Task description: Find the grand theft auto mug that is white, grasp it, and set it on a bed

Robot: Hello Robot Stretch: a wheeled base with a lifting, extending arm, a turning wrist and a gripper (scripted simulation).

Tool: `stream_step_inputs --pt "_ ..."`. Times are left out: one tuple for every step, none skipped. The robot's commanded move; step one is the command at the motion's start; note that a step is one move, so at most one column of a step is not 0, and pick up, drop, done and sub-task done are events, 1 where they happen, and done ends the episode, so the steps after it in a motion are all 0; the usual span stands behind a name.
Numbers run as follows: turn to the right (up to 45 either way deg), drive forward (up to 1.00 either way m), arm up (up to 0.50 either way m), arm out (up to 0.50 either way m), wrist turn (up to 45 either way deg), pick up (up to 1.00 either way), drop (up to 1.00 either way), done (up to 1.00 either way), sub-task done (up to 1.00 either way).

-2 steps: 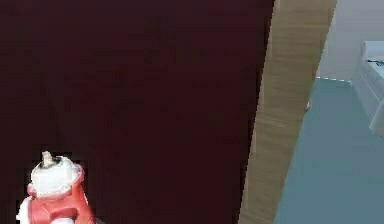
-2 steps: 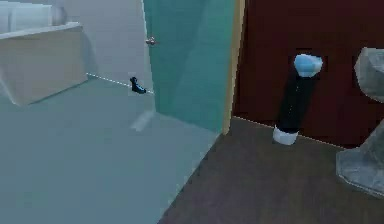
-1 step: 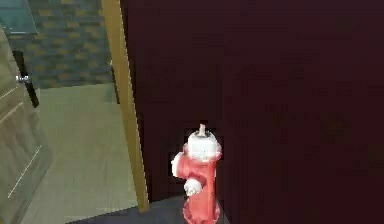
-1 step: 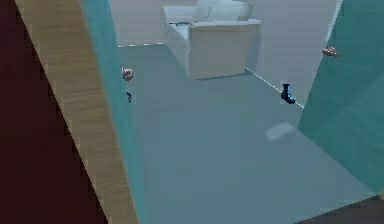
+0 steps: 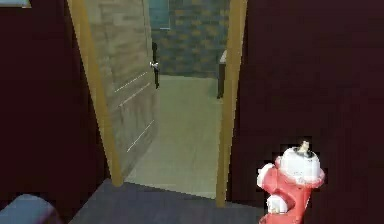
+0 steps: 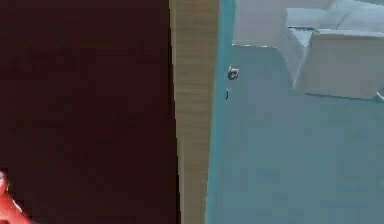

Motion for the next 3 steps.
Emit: stream_step_inputs --pt "0.0 1.0 0.0 0.0 0.0 0.0 0.0 0.0 0.0" --pt "-27.0 0.0 0.0 0.0 0.0 0.0 0.0 0.0 0.0" --pt "0.0 0.1 0.0 0.0 0.0 0.0 0.0 0.0 0.0"
